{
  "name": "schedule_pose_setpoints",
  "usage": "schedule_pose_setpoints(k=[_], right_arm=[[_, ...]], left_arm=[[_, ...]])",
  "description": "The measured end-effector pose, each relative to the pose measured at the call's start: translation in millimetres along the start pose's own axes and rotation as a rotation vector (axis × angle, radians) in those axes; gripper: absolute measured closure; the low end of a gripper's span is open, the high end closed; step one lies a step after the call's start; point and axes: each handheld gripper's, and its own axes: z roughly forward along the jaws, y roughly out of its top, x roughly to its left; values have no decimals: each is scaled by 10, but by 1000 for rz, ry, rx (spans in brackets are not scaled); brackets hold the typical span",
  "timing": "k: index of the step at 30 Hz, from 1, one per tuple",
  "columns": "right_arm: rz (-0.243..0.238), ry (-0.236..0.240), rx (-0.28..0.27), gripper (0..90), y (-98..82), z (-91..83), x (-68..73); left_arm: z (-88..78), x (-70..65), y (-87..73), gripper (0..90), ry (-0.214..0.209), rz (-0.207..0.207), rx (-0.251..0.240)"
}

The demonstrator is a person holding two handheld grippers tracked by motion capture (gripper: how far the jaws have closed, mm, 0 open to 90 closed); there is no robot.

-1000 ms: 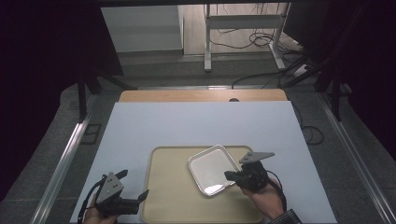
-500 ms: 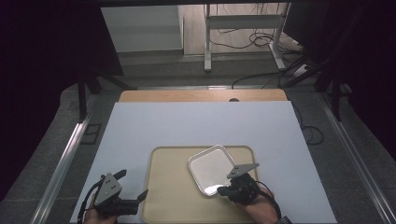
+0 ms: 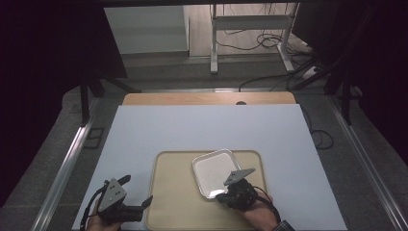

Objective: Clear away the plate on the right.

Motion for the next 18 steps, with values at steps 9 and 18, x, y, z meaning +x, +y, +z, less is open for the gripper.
schedule_pose_setpoints(k=[9,18], right_arm=[[-27,-2,-9,899,82,94,3],[-36,-19,-19,898,141,144,-15]], left_arm=[[2,2,1,16,0,-3,1],[4,3,1,16,2,-3,4]])
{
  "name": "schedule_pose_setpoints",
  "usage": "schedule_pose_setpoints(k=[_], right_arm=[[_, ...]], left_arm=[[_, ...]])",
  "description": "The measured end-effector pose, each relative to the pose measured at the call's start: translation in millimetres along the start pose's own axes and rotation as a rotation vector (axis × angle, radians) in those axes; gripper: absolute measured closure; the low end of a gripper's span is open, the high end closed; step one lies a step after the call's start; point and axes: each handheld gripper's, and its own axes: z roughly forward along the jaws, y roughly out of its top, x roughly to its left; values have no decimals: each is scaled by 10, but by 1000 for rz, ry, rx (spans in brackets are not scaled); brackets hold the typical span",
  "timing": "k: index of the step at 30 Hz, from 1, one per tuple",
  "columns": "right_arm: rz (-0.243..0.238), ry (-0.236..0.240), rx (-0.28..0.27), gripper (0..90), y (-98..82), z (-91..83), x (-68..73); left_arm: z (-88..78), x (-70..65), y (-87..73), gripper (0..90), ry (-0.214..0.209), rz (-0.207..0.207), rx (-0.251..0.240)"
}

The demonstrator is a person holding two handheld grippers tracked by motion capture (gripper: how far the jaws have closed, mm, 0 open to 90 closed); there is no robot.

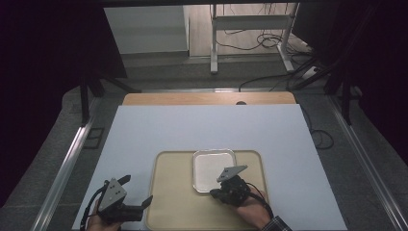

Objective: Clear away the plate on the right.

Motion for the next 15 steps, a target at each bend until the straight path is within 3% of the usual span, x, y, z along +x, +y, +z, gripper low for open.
schedule_pose_setpoints(k=[15], right_arm=[[10,-4,-14,842,16,-30,1]], left_arm=[[-1,-1,-1,18,0,1,-2]])
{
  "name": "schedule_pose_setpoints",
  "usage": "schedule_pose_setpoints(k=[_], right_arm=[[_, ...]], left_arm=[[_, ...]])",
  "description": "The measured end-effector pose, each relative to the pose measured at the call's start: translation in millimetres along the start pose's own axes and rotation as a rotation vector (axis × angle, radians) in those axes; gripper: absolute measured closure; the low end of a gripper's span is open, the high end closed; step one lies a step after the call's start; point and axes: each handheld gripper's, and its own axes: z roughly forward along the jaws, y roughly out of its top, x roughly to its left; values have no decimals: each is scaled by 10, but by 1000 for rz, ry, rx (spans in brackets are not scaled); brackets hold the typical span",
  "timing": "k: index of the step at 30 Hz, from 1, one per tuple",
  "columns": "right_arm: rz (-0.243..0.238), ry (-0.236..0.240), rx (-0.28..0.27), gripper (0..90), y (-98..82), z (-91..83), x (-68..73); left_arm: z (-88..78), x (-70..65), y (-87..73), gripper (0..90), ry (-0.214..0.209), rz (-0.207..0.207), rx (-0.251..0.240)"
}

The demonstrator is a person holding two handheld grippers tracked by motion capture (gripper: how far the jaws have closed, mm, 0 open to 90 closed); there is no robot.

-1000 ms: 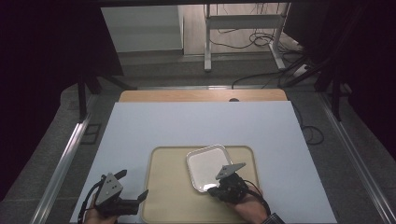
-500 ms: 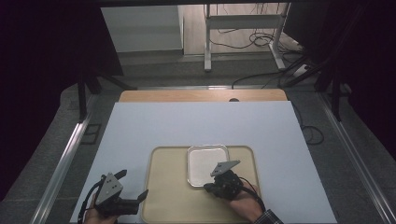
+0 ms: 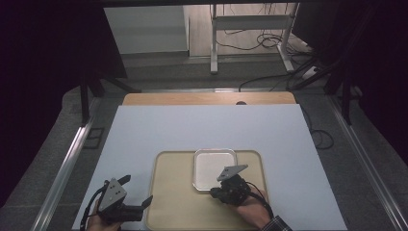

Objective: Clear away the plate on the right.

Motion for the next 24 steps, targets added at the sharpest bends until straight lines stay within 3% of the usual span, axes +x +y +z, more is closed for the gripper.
schedule_pose_setpoints(k=[17,24], right_arm=[[17,-25,-72,727,7,-159,-48],[18,-33,-88,668,5,-200,-67]], left_arm=[[-5,-7,0,19,0,10,-3],[-40,-15,-7,6,4,17,-35]])
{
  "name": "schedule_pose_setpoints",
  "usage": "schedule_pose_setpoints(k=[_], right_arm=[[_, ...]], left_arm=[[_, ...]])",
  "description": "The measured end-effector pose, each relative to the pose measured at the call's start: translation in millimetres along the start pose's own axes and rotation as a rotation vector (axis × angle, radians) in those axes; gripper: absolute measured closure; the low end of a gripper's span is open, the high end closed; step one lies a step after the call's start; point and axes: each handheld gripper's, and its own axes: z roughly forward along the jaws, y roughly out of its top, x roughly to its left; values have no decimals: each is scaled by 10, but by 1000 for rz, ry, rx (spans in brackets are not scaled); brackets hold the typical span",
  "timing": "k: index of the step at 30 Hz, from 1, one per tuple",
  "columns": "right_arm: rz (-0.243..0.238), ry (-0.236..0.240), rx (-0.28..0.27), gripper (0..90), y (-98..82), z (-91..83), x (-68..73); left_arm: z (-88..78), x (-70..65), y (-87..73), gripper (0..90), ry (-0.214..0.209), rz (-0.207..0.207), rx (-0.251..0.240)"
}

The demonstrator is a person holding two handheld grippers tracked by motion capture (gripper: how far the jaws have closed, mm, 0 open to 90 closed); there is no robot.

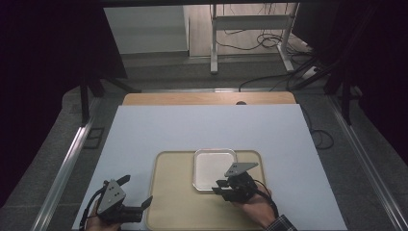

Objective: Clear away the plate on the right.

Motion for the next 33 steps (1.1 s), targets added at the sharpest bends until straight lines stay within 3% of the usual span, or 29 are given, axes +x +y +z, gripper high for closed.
schedule_pose_setpoints(k=[10,33], right_arm=[[12,-17,-25,591,-2,-79,-41],[19,-75,-115,449,-15,-370,-143]], left_arm=[[-35,-18,21,0,-9,-6,-34],[27,-55,23,10,-36,20,29]])
